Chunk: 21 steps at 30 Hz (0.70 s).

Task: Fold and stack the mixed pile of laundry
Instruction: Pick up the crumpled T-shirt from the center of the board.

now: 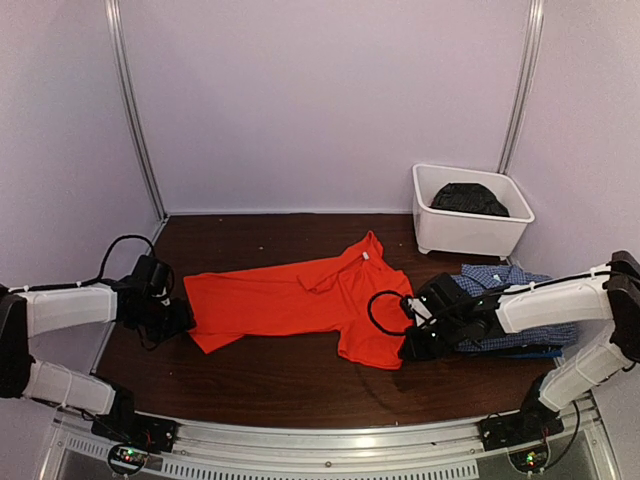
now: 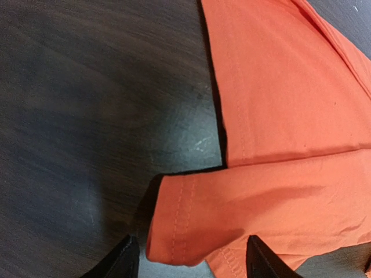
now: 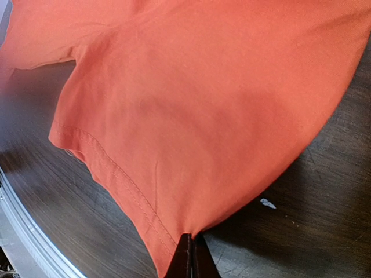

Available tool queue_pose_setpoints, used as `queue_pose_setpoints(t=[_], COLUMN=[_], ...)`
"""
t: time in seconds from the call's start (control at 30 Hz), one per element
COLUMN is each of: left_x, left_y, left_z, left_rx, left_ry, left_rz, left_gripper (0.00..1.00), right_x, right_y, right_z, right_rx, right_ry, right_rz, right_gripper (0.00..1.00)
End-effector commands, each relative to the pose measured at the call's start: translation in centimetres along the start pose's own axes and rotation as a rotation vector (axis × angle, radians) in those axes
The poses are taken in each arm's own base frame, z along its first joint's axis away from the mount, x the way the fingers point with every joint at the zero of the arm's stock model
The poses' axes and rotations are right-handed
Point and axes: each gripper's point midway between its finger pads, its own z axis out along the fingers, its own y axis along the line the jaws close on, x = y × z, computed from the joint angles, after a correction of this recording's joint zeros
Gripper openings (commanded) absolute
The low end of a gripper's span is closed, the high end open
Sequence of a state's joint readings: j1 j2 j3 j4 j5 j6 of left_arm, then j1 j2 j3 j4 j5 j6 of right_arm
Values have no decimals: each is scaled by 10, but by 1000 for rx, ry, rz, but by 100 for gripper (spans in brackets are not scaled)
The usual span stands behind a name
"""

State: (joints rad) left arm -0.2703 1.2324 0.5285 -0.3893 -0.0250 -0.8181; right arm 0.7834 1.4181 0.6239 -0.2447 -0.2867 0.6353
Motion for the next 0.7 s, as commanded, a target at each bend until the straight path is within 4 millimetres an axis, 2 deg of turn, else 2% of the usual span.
queue_pose_setpoints(t=[0.0, 0.1, 0.33, 0.4, 0.57, 0.67], left_x=[-17, -20, -24, -24, -21, -20], left_y=[-15, -15, -16, -15, -10, -9], left_z=[-1, -1, 0, 0, -1, -4], left_rx=[55, 52, 49, 43, 33, 34], left_ry=[-59, -68, -68, -65, -60, -61], left_rz=[-23, -27, -31, -33, -39, -41], left_gripper=[61, 53, 21, 18, 19, 11], right_x=[-9, -10, -18, -19, -22, -25], right_y=[3, 4, 8, 8, 9, 11], right_z=[-7, -9, -15, -16, -18, -22], right_rx=[-8, -13, -25, -28, -29, -34], right_ry=[-40, -45, -69, -74, -82, -92], right_rz=[3, 2, -6, -7, -7, -16], right_gripper=[0, 0, 0, 0, 0, 0])
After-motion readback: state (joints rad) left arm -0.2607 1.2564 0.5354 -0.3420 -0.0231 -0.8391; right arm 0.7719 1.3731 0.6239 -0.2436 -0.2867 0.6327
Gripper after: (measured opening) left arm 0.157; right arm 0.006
